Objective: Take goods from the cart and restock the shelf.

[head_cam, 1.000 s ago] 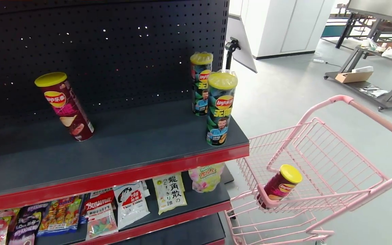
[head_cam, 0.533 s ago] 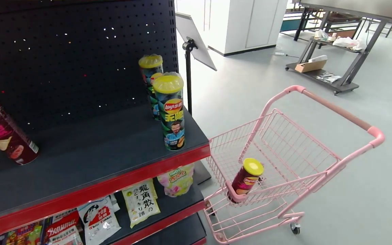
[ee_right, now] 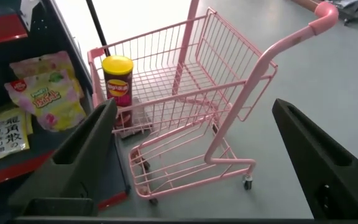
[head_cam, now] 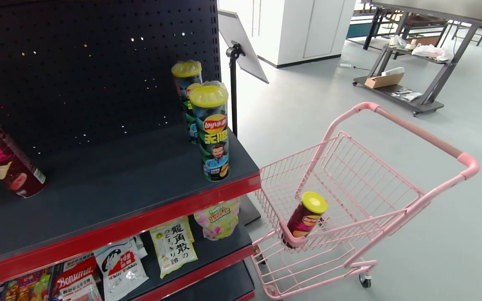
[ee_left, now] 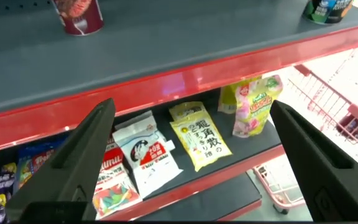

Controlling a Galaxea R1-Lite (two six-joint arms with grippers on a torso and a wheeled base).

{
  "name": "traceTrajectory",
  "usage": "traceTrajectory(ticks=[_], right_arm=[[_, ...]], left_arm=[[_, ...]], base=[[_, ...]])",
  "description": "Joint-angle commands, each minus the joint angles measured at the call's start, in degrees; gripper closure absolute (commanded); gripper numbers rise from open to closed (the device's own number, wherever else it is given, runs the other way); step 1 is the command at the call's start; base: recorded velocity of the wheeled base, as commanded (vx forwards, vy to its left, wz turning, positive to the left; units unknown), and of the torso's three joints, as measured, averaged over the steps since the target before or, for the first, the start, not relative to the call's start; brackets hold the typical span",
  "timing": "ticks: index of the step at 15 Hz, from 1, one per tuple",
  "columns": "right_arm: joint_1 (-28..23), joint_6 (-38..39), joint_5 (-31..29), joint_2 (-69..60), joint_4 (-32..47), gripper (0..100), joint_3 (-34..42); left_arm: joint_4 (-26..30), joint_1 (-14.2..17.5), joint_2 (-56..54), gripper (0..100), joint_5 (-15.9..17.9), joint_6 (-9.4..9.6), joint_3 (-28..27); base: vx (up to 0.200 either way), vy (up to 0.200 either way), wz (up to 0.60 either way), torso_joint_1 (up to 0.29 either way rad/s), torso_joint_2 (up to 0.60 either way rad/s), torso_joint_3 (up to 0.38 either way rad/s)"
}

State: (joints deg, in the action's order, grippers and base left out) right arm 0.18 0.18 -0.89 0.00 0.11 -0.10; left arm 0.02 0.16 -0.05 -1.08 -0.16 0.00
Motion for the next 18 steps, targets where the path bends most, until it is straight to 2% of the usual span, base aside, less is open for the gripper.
traceTrajectory(ticks=[1, 12, 18], right_arm=[[-0.01, -0.01, 0.01, 0.00, -0.02, 0, 0.01], [-0.01, -0.01, 0.01, 0.00, -0.02, 0, 0.01], [-0.01, 0.17, -0.08, 0.09, -0.02, 0, 0.01]], left_arm=[[-0.02, 0.02, 0.05, 0, -0.06, -0.02, 0.00], [-0.02, 0.02, 0.05, 0, -0.06, -0.02, 0.00], [-0.02, 0.02, 0.05, 0, -0.06, -0.02, 0.00]], base=[[0.000, 0.000, 0.00, -0.139, 0.35, 0.198], [0.000, 0.000, 0.00, -0.142, 0.37, 0.229], [0.000, 0.000, 0.00, -0.179, 0.53, 0.347]])
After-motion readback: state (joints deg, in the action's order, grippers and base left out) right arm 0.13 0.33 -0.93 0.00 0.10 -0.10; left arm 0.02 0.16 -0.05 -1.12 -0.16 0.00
